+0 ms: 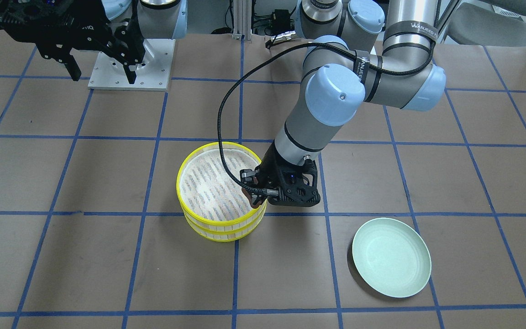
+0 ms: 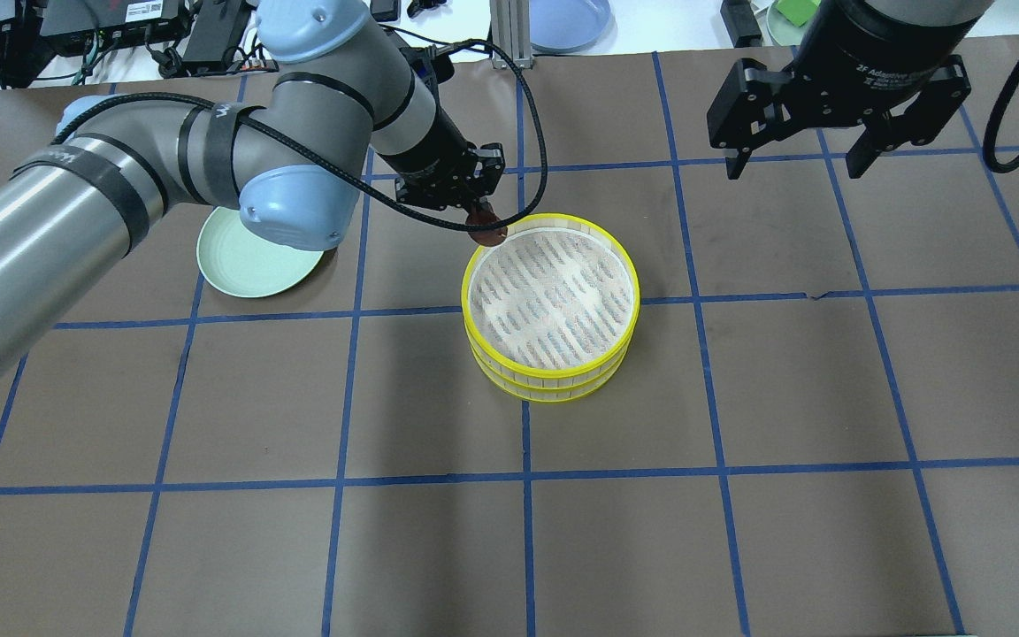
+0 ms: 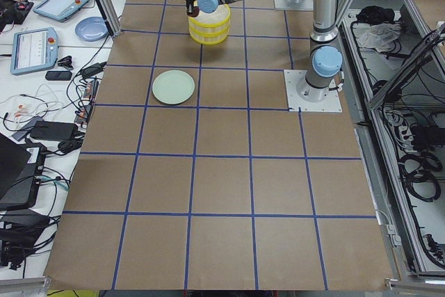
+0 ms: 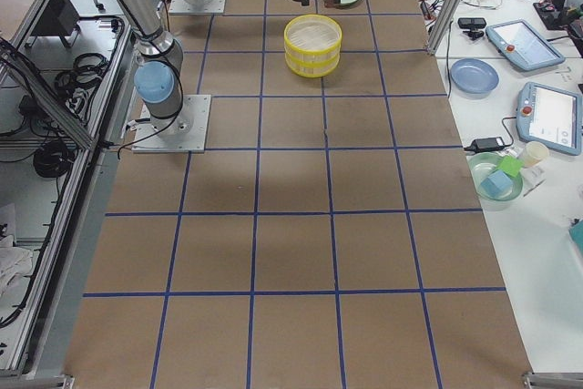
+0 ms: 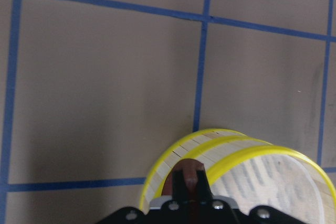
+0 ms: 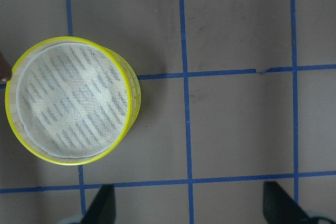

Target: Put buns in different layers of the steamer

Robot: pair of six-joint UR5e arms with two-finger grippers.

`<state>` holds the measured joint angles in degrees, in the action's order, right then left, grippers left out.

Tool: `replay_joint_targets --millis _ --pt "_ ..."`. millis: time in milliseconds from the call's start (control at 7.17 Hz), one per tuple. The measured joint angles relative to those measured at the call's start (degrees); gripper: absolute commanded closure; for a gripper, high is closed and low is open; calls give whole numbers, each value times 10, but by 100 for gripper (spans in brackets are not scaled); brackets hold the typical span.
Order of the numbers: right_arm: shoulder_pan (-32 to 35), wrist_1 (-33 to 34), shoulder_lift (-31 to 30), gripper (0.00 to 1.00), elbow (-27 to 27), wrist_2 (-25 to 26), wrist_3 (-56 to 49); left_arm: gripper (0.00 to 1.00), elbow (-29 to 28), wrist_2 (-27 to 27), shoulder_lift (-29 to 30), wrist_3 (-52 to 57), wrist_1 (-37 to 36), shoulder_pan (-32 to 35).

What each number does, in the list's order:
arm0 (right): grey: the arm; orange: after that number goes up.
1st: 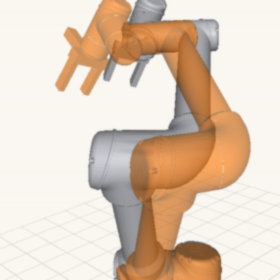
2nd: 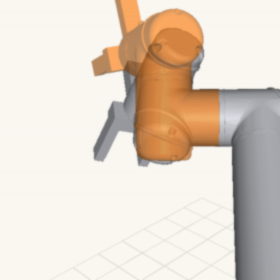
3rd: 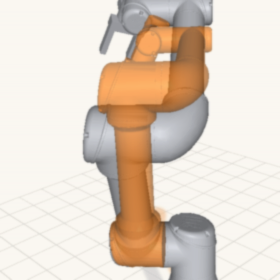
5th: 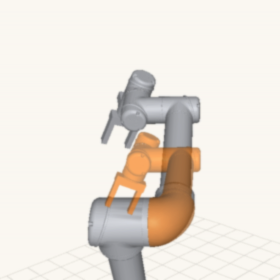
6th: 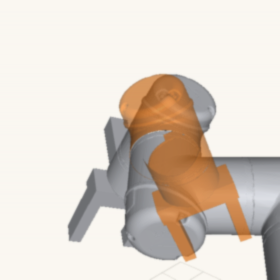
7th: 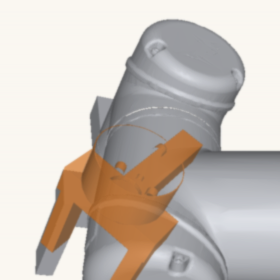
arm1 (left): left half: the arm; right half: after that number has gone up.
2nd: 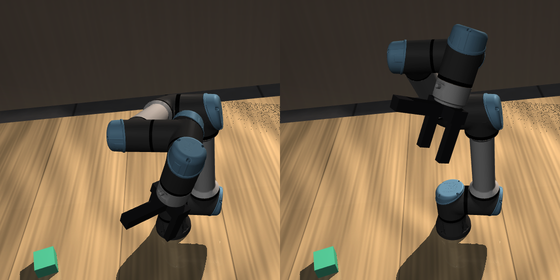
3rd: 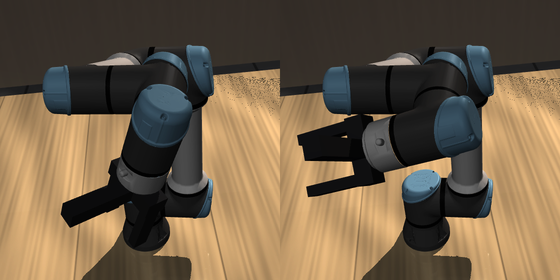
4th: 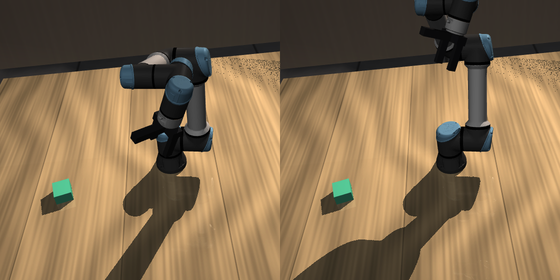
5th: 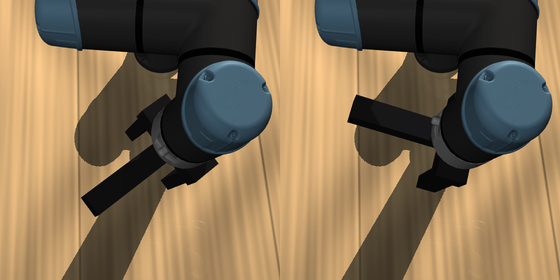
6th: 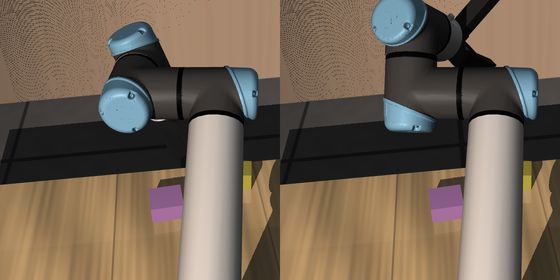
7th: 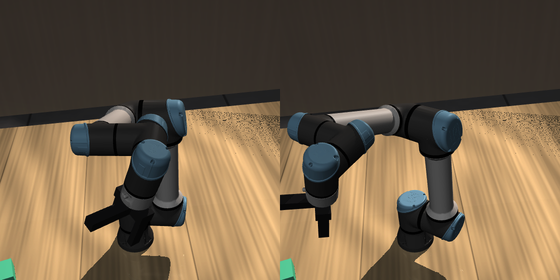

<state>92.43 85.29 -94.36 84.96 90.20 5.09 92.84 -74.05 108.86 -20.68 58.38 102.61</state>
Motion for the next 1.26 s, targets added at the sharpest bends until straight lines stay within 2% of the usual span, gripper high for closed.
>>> replay_joint_targets --millis 140,419,698,837,1116,1256 --pt "0 -1 0 0 0 1 0 0 4 0 3 -35 -1 18" --pt "0 -3 0 0 1 2 -1 0 16 4 6 -74 -2 36" --pt "0 -4 0 0 1 5 -1 0 15 3 0 -66 1 32" --pt "0 -2 -1 0 3 9 -1 0 12 -24 -5 -25 3 22" --pt "0 -2 -1 0 7 14 -2 0 10 -90 -15 133 4 -16" --pt "0 -2 -1 0 7 14 -3 0 8 -101 -24 182 13 -42"
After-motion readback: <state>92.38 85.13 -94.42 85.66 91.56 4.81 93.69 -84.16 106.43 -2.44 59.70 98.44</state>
